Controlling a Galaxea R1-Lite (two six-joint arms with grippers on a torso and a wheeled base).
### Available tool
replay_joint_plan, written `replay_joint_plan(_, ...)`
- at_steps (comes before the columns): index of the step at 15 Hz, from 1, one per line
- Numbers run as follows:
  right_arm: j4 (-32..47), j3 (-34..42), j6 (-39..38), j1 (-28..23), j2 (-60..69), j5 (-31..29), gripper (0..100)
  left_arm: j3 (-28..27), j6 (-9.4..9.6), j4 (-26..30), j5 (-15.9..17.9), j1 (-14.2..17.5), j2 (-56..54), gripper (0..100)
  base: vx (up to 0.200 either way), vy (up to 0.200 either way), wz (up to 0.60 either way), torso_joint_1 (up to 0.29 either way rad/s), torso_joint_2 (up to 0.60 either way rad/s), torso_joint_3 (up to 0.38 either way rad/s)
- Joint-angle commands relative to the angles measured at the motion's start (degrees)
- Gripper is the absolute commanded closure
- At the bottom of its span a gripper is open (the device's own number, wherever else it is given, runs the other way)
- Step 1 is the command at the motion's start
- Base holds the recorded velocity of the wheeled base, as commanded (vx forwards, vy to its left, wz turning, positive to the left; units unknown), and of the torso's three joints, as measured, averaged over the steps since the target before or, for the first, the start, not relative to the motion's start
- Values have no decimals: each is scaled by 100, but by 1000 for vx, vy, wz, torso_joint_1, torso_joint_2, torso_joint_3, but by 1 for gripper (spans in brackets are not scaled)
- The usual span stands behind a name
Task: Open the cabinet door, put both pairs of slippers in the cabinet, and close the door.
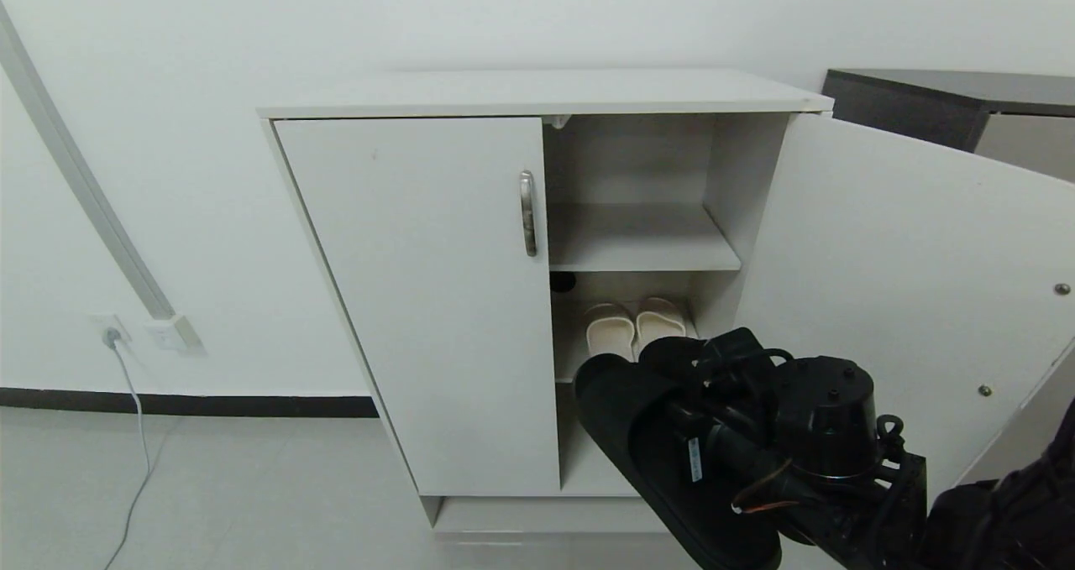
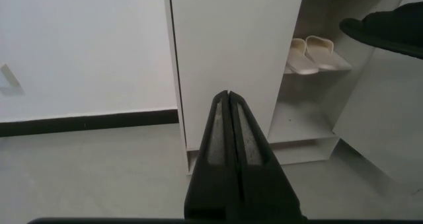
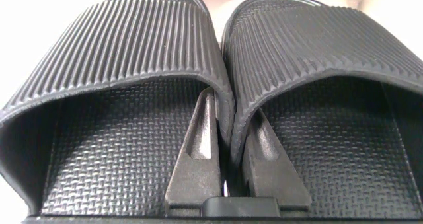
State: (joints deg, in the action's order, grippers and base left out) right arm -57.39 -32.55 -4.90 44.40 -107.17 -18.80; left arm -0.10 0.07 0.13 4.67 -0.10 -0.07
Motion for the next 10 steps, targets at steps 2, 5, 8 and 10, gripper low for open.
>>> replay_joint_plan(2, -9, 38, -2, 7, -23, -1, 100, 1, 1, -5, -1, 1, 7, 100, 0, 0, 0, 0, 195, 173)
replay_joint_plan(5, -26, 73, -2, 7, -32, -1, 100, 1, 10, -5, 8, 1, 7, 100, 0, 0, 0, 0, 0, 0)
replay_joint_plan(8, -105, 73, -2, 34, -85, -1, 100, 1, 10, -5, -1, 1, 7, 100, 0, 0, 0, 0, 0, 0)
replay_joint_plan(10, -211, 82, -2, 34, -129, -1, 100, 1, 10, -5, -1, 1, 7, 100, 0, 0, 0, 0, 0, 0)
